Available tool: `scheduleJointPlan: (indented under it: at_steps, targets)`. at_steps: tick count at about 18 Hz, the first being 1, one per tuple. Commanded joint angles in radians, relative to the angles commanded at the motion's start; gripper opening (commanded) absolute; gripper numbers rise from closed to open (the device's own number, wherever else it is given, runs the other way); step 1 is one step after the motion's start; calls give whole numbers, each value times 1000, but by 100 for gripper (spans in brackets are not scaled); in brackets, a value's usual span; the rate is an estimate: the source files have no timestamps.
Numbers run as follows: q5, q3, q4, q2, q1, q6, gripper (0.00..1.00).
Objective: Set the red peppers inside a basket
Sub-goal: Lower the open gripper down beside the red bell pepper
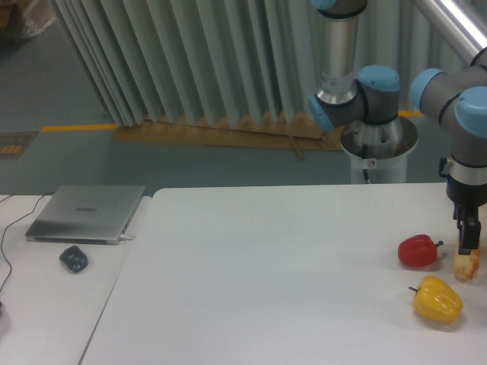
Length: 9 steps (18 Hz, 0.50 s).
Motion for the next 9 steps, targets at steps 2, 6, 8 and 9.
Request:
scheduleJointPlan:
  at_steps: [2, 6, 8, 9]
  targets:
    - [2, -31, -2, 15, -8, -5, 100]
    - [2, -61, -5, 18, -9, -3, 100]
    - [8, -75, -6, 20, -21, -3, 100]
    - [8, -80, -8, 18, -23, -3, 100]
